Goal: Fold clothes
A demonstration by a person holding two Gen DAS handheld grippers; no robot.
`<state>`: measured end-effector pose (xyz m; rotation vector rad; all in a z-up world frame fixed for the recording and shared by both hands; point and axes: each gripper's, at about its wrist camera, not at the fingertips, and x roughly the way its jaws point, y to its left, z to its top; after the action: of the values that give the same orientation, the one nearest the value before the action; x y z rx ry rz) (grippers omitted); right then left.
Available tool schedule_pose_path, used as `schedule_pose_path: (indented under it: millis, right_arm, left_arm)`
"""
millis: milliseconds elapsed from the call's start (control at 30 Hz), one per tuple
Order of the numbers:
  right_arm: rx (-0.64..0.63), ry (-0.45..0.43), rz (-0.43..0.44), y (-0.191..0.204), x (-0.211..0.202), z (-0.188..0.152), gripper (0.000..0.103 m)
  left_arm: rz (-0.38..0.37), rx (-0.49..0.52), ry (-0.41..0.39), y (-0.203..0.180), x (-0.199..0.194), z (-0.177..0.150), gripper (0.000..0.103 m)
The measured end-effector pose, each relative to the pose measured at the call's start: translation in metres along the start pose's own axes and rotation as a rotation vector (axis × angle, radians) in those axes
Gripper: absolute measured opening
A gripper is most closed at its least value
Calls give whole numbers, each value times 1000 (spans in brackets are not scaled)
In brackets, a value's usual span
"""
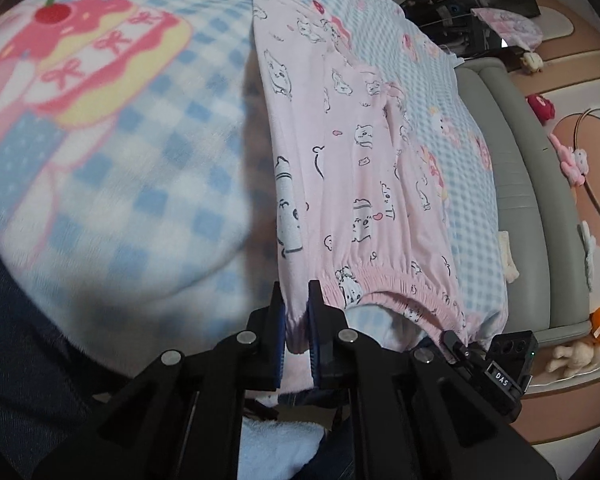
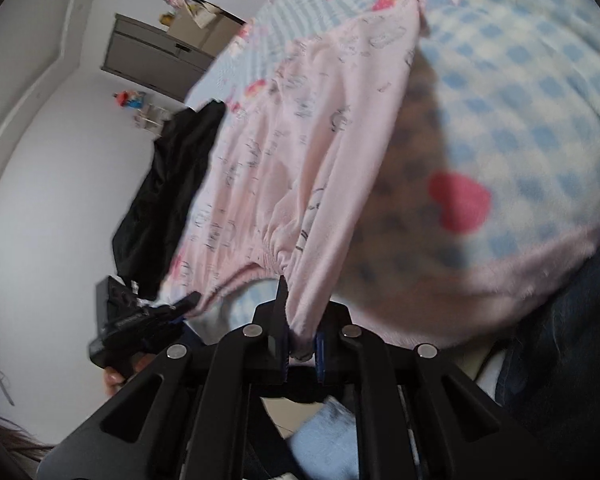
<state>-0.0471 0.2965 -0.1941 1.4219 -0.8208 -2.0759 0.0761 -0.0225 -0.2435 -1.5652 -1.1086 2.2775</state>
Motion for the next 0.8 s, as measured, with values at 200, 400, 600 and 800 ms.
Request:
schedule_pose_path:
  millis: [200,400,600,800]
  right_arm:
    - [32,-6,-92,-10,-6,6,27]
    - [-25,-50,-151,-7,-9,40,39]
    - [15,57,-132,-23,30,36,39]
    - [-23,50,-239,-21,28,30,13]
  left_arm:
    - [50,40,45,6,4,-2,15]
    - [106,114,-61,-5,-14,13,27]
    - [141,71,28,6,15,15,27]
    - [270,147,13,-3,10,3,26]
